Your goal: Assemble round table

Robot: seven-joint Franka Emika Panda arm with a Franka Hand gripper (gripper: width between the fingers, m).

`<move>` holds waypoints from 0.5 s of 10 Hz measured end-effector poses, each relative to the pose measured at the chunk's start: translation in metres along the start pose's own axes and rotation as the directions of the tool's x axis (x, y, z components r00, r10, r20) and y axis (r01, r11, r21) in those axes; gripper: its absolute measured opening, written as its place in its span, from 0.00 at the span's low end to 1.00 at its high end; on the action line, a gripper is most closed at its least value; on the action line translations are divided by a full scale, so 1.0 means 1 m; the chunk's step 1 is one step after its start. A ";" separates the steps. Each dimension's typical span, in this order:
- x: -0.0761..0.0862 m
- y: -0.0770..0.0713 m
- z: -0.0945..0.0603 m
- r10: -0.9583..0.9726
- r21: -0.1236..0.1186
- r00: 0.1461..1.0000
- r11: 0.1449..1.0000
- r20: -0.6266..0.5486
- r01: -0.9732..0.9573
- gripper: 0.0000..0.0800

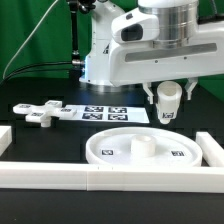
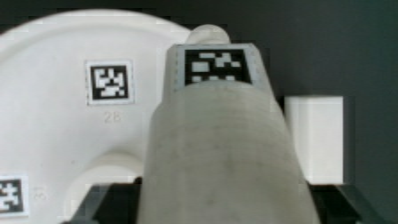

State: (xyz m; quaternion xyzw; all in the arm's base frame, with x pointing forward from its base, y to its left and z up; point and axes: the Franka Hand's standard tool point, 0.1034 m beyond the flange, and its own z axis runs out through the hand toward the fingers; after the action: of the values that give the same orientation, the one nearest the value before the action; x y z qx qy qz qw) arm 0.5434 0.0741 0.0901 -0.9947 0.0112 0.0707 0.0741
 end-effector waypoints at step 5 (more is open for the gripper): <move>0.019 0.010 -0.026 -0.165 -0.097 0.924 0.985 -0.345 0.139 0.51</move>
Offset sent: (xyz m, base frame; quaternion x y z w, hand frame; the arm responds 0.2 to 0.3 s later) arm 0.0125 -0.0257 0.0252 -0.0493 0.1970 -0.0951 0.9745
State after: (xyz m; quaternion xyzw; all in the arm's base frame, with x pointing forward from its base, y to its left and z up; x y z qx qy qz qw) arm 0.5659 0.0600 0.1114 -0.9911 -0.0555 -0.1139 0.0408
